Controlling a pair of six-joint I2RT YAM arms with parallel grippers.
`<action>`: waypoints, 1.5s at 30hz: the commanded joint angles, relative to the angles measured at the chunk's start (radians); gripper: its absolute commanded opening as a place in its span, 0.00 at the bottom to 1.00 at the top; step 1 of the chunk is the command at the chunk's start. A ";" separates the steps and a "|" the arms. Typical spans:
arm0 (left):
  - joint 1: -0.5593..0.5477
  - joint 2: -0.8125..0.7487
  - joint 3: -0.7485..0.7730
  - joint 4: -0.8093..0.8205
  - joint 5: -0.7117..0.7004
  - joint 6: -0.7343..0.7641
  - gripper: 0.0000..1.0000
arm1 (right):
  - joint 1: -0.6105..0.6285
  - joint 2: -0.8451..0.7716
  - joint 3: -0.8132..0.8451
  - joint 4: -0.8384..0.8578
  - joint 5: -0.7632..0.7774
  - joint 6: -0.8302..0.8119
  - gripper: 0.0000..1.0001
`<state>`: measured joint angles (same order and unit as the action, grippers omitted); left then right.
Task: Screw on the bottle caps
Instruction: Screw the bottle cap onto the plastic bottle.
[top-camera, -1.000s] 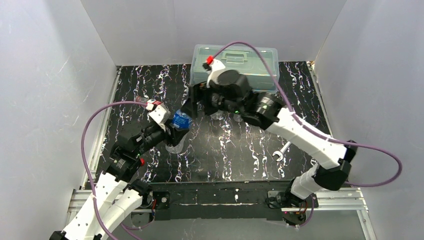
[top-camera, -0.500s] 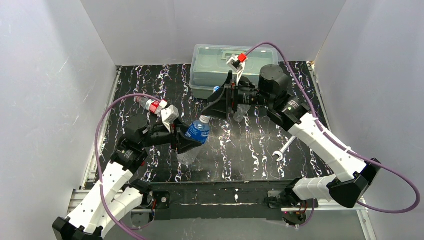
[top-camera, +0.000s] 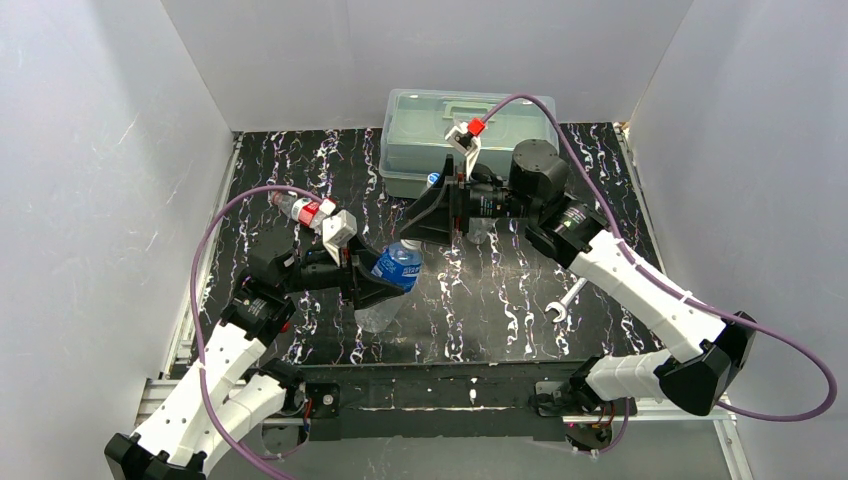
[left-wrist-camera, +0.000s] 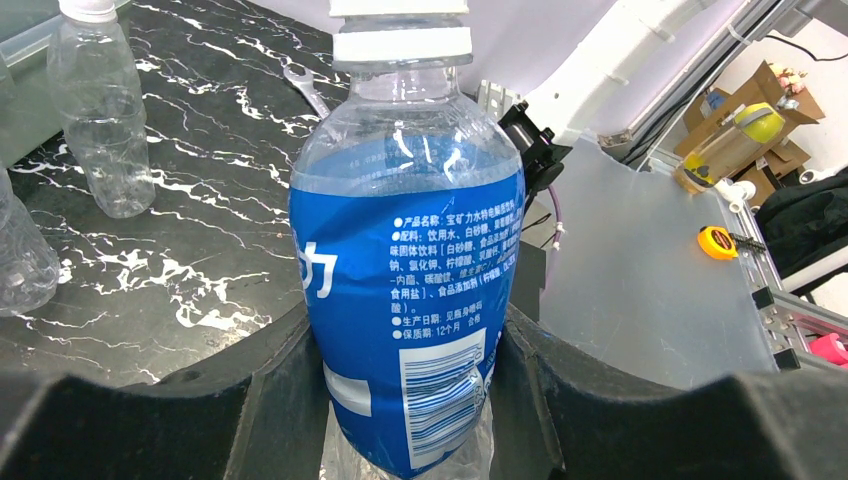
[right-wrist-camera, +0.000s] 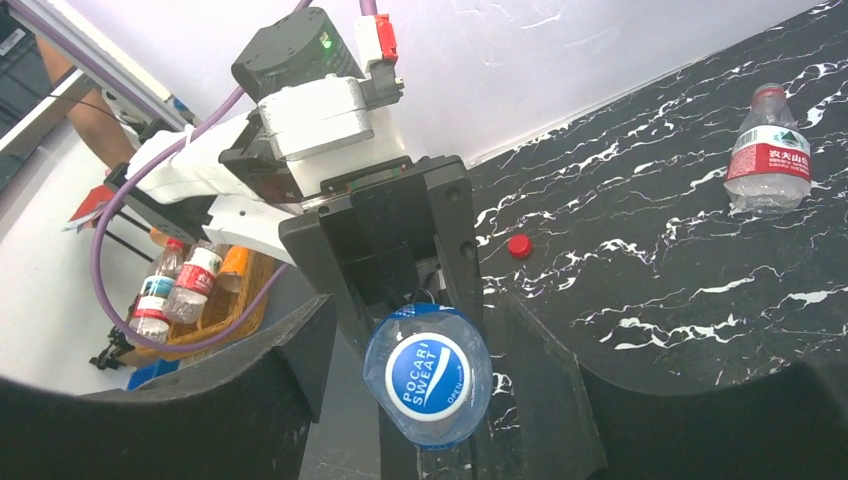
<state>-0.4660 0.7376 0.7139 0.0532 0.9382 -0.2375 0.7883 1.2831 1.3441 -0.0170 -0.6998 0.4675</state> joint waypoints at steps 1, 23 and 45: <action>0.004 -0.010 0.037 0.022 0.009 0.000 0.00 | 0.013 -0.016 -0.007 0.055 -0.016 -0.012 0.68; 0.005 -0.014 0.033 0.000 -0.182 0.038 0.00 | 0.073 0.006 0.045 -0.109 0.154 0.017 0.08; -0.002 -0.007 0.079 -0.039 -0.712 0.284 0.00 | 0.250 0.306 0.534 -0.570 0.888 0.177 0.55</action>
<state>-0.4755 0.7609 0.7700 -0.0620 0.3477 0.0265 1.0100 1.6257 1.8351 -0.5301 0.1890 0.6506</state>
